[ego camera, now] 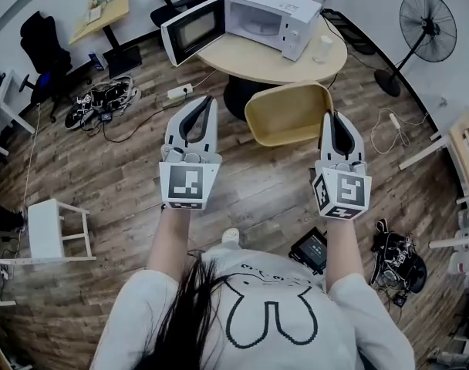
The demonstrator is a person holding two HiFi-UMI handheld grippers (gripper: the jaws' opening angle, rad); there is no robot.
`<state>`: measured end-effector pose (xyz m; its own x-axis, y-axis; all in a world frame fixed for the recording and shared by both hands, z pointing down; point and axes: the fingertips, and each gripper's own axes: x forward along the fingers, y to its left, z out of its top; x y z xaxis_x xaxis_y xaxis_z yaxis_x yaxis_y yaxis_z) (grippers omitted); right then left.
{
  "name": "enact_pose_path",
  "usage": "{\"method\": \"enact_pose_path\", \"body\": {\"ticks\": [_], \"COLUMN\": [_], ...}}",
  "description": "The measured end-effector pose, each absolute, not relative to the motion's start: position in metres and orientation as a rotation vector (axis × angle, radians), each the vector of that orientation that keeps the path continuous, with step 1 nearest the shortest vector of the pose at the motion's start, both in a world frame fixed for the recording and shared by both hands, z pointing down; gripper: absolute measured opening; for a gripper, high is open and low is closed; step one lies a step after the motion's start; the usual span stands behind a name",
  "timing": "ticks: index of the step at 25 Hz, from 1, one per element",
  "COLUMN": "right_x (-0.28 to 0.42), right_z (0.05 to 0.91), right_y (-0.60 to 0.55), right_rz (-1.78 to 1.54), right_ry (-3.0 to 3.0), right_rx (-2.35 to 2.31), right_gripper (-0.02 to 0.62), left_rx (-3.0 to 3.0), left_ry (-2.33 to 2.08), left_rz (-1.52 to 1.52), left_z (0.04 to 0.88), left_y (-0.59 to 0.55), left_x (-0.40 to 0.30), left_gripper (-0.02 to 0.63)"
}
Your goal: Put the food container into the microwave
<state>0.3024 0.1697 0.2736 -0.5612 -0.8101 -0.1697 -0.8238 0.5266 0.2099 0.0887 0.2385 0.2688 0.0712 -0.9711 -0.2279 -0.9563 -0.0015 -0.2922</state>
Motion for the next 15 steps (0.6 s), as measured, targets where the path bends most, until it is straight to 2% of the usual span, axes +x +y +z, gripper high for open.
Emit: {"method": "enact_pose_path", "body": {"ticks": [6,15], "right_x": [0.259,0.226], "right_z": [0.272,0.263], "right_y": [0.123,0.090], "right_rz": [0.421,0.454], "right_ry": [2.695,2.692], "right_rx": [-1.468,-1.460], "right_gripper": [0.037,0.037], "left_rx": [-2.008,-2.022], "left_ry": [1.897,1.869], "left_rz": [-0.043,-0.043], "left_z": [0.264,0.266], "left_y": [0.187,0.155], "left_x": [0.047,0.021], "left_gripper": [0.008,0.008]}}
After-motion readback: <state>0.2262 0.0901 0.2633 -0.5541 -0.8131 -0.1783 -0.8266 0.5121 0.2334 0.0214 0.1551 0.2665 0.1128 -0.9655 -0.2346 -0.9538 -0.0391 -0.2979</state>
